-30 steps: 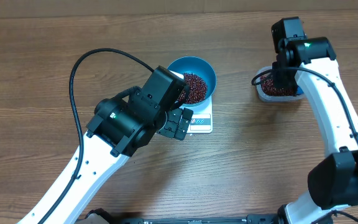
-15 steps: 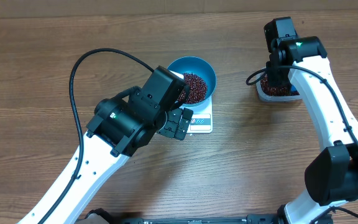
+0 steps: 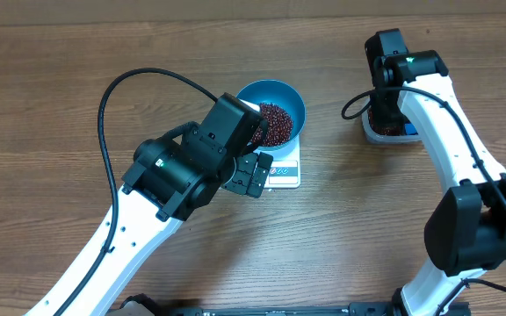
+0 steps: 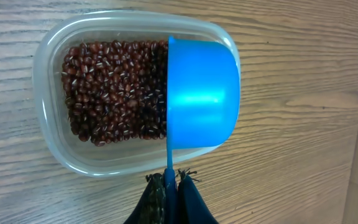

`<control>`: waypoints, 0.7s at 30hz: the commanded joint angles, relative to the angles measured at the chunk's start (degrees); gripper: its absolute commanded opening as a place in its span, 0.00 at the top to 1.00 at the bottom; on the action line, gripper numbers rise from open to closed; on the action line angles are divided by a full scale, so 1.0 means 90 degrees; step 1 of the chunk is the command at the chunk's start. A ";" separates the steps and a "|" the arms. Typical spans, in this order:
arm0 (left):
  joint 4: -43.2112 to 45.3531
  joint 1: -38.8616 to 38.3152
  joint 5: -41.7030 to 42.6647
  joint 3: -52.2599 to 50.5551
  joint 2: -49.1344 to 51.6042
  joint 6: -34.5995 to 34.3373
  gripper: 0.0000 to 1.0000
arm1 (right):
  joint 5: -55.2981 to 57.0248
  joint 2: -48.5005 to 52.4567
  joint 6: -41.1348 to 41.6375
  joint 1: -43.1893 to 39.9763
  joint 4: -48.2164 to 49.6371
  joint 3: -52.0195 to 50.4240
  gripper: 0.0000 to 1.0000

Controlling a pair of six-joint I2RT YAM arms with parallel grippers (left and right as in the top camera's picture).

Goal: Scoop item into bowl and weigh 150g on scale
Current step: 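Move the empty scoop with the right gripper back into the bean tub, then scoop more red beans from the tub with the right gripper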

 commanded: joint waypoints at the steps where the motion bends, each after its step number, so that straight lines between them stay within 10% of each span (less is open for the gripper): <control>1: -0.0010 0.0015 -0.0036 0.0129 0.0007 0.0124 0.01 | -0.0510 0.0155 -0.0041 -0.0005 -0.0010 -0.0024 0.96; 21: -0.0010 0.0015 -0.0036 0.0129 0.0007 0.0124 0.00 | -0.2086 -0.0109 -0.0029 -0.0185 0.0185 0.0240 0.96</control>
